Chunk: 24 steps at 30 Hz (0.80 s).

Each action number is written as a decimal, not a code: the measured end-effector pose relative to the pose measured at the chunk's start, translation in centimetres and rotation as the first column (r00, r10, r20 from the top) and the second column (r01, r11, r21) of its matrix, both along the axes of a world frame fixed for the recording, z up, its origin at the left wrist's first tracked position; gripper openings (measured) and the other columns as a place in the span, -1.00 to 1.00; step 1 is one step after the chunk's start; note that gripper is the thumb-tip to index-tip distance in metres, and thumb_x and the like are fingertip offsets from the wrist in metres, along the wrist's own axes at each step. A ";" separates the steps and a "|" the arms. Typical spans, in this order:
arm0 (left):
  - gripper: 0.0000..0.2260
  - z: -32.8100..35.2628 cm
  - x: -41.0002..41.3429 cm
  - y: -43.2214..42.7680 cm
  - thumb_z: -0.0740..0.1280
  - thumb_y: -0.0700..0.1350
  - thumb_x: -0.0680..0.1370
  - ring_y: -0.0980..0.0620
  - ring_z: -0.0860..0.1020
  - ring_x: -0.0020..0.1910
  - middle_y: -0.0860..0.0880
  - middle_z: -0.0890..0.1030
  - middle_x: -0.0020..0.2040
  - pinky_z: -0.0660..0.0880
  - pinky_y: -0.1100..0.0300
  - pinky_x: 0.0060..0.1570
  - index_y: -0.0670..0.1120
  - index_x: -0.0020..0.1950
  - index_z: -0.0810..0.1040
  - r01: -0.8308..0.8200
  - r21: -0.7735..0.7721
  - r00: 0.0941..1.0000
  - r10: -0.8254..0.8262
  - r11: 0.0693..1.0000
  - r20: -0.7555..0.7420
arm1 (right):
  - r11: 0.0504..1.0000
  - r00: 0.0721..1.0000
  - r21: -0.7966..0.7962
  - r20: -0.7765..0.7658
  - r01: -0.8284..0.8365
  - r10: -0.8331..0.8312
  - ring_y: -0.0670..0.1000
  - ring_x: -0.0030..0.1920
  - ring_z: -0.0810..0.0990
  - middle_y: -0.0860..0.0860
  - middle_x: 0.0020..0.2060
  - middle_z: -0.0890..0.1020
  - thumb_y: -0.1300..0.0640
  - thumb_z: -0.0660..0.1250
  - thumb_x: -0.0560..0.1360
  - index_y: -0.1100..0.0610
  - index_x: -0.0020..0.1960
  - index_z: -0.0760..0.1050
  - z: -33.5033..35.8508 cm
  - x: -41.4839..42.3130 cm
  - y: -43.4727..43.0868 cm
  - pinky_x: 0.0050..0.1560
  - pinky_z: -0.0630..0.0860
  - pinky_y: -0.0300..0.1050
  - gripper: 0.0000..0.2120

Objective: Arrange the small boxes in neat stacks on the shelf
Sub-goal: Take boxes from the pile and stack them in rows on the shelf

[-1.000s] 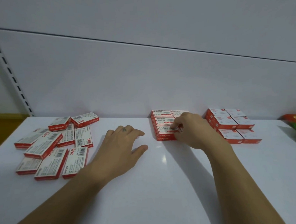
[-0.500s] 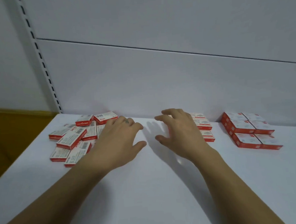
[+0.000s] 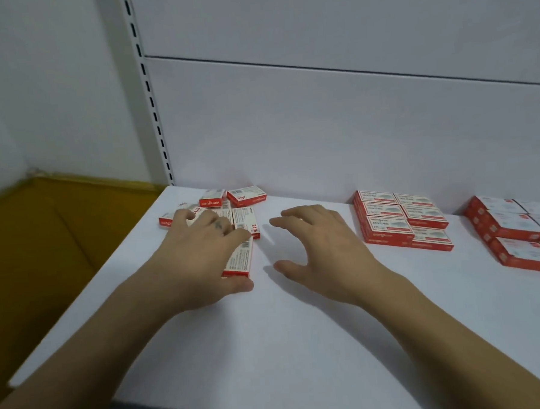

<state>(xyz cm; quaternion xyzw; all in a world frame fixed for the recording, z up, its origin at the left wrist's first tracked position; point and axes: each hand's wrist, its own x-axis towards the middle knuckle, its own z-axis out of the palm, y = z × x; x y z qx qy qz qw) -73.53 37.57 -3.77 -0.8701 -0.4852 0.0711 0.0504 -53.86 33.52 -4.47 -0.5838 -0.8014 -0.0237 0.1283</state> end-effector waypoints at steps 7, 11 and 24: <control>-0.44 0.1 0.1 1.0 0.20 0.34 0.49 -0.02 0.17 0.43 0.04 0.24 0.45 0.01 -0.14 0.41 0.28 0.45 0.15 0.035 -0.103 0.999 -0.034 0.994 0.016 | 0.998 1.000 -0.069 0.009 -0.013 0.013 -0.03 0.42 0.22 -0.09 0.41 0.33 -0.17 0.31 0.47 -0.06 0.48 0.22 -1.0 0.1 -0.6 0.41 0.08 -0.14 -0.36; -0.54 0.0 0.8 0.8 0.15 0.27 0.55 -0.04 0.14 0.44 -0.01 0.24 0.46 0.00 -0.14 0.39 0.35 0.44 0.13 0.080 -0.077 0.996 -0.083 0.994 -0.030 | 0.995 0.999 -0.094 -0.033 0.009 -0.012 -0.05 0.41 0.22 -0.11 0.40 0.34 -0.18 0.31 0.46 -0.06 0.48 0.22 -0.9 0.7 -0.6 0.41 0.10 -0.15 -0.36; -0.42 -1.3 2.3 -0.5 -0.01 0.40 0.49 -0.05 0.25 0.38 0.02 0.43 0.38 0.05 -0.12 0.33 0.19 0.45 0.17 -0.051 0.077 0.994 0.043 0.996 0.101 | 0.994 0.999 -0.102 -0.042 0.030 -0.035 -0.06 0.40 0.24 -0.11 0.39 0.36 -0.16 0.31 0.47 -0.06 0.49 0.20 -1.1 1.9 -0.6 0.37 0.10 -0.18 -0.35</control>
